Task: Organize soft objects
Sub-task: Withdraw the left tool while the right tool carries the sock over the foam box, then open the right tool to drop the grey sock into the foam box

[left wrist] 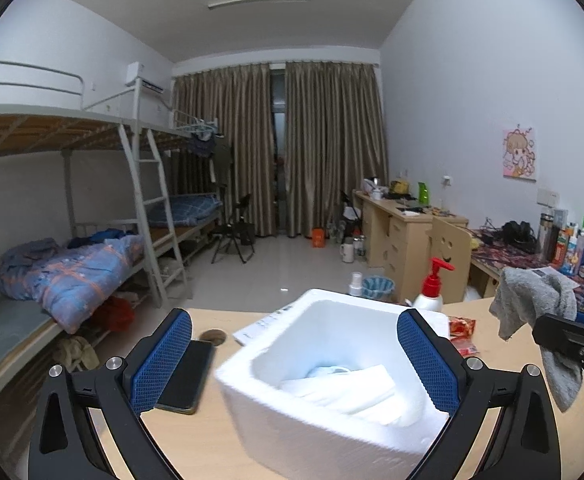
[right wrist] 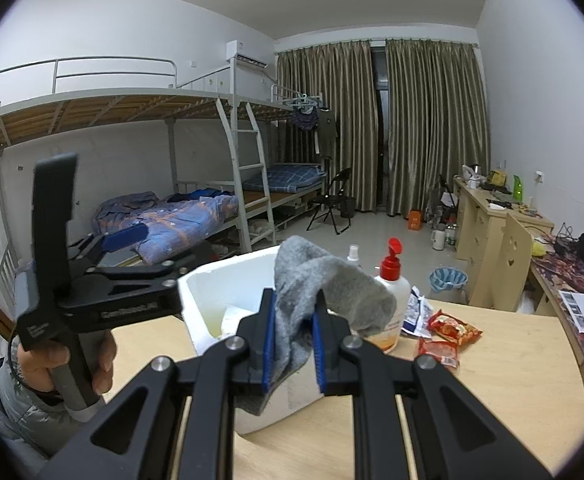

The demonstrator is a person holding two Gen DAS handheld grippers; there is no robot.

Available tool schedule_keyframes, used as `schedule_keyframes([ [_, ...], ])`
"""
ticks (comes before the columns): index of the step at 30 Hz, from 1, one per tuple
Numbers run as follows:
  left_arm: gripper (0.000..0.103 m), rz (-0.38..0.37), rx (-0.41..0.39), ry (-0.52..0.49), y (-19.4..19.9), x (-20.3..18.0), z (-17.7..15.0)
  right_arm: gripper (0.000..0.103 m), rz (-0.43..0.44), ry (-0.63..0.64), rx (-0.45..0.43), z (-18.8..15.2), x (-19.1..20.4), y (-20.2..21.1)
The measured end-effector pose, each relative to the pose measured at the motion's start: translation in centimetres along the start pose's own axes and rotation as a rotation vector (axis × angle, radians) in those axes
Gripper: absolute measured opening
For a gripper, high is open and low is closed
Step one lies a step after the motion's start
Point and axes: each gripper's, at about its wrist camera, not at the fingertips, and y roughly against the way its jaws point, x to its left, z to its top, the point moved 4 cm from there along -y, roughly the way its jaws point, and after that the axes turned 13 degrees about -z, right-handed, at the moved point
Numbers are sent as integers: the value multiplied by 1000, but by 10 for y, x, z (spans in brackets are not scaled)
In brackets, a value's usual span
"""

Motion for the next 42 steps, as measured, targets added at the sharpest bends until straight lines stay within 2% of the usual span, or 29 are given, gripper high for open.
schedule_keyframes([
  [8, 103, 81, -45, 19, 36, 30, -1, 20, 44, 31, -1, 5, 25, -8],
  [17, 103, 172, -34, 59, 64, 73, -14, 20, 82, 46, 7, 13, 52, -23],
  [25, 103, 197, -26, 77, 76, 90, -22, 20, 96, 57, 23, 15, 72, -39],
  [42, 103, 193, -35, 82, 77, 90, -24, 20, 25, 27, 66, 11, 60, -61],
])
